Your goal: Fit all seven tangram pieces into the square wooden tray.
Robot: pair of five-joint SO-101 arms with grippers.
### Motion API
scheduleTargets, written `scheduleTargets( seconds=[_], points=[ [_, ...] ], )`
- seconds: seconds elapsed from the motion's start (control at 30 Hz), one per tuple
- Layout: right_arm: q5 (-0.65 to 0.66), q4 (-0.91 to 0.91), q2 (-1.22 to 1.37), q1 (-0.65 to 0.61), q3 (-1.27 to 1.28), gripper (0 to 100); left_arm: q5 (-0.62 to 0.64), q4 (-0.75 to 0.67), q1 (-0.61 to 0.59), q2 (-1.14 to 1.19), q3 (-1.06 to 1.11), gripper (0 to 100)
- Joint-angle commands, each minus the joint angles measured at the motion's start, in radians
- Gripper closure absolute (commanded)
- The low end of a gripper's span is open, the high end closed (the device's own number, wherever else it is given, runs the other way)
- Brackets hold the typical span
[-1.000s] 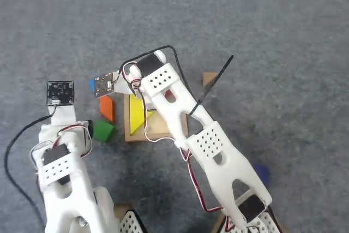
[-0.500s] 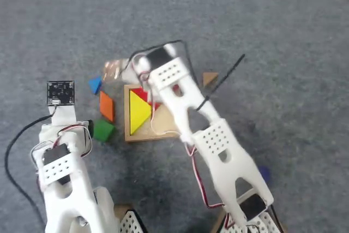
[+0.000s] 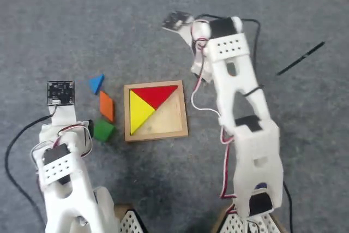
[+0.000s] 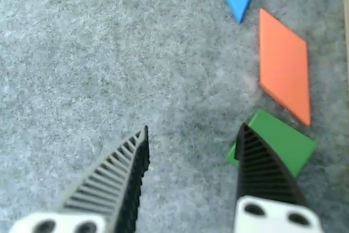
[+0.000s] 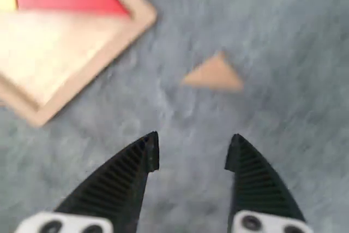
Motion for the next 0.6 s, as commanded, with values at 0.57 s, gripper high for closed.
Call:
scheduleTargets(
  seconds=[0.57],
  points=[
    [-0.164,-0.435,-0.866,0.176,1.272,74.3,0.006,-0.017,0.000,-0.026,-0.015,75]
  ],
)
